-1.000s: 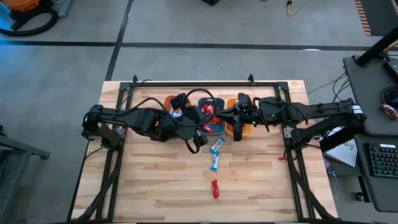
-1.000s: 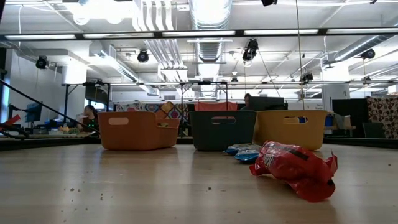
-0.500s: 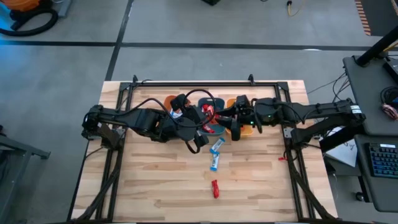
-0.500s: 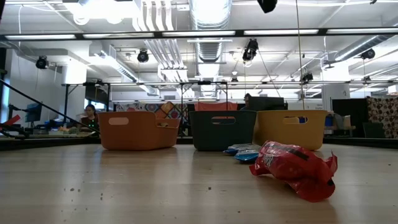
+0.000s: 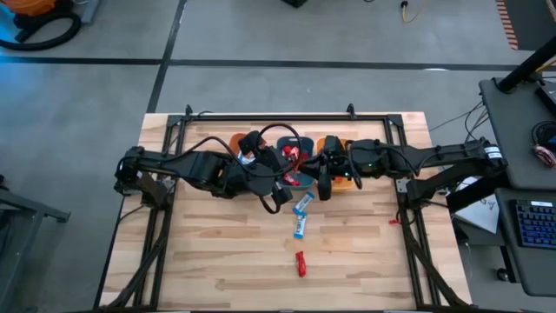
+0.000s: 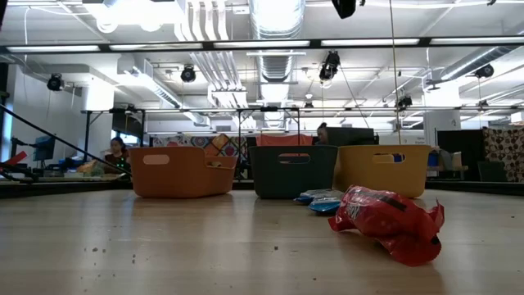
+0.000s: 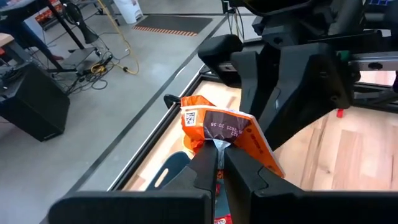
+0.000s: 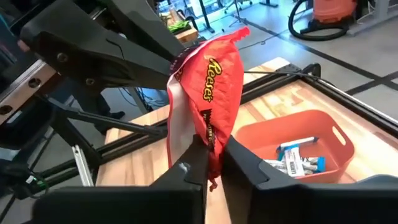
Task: Sort candy
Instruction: Put the orange chocolate bar into the yellow bin, then put the white chocolate bar into the orange bin
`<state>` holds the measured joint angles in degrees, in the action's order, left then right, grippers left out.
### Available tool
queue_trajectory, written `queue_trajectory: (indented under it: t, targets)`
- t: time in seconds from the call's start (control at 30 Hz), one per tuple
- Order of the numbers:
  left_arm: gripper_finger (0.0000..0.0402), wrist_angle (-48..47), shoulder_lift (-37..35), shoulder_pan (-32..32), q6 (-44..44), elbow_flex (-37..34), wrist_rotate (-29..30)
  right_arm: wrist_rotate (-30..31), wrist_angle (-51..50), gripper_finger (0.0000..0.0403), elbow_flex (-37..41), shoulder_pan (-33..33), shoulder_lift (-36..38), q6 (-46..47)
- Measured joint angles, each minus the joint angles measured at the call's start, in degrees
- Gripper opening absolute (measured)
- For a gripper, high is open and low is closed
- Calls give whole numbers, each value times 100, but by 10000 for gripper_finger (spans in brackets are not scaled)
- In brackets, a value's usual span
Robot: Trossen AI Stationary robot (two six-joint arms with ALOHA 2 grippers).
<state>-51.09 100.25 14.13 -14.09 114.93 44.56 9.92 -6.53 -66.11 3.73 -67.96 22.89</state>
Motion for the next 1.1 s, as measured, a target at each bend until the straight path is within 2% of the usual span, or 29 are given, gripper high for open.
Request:
queue_trajectory:
  t: [0.13, 0.27, 0.37, 0.53, 0.6, 0.7, 0.83, 0.97, 1.1]
  targets:
    - [11, -126, 0, 0, -15, 35, -103, -2, -74, 13, 0, -10, 0, 1]
    - [51, -668, 0, -34, -268, 190, -708, 65, -706, 11, 0, -210, 35, 258]
    - [81, -1364, 0, -53, -600, 234, -945, 168, -1809, 10, 0, -525, 39, 715]
    - [112, -2393, 0, -52, -1184, 232, -1025, 556, -4299, 10, 43, -1228, -184, 1574]
    - [115, -2523, 0, -44, -1204, 191, -1367, 578, -4854, 10, 137, -1510, -298, 1693]
    - [114, -2497, 0, -17, -1076, 92, -2030, 417, -4973, 16, 324, -1756, -440, 1666]
    - [108, -2171, -7, 130, -700, -268, -2758, 301, -4973, 49, 415, -1840, -550, 1613]
    - [97, -1552, -7, 379, -611, -867, -2884, 170, -4978, 101, 415, -1840, -568, 1622]
    - [84, -439, -25, 524, -770, -1737, -3078, 101, -5018, 145, 363, -1840, -509, 1703]
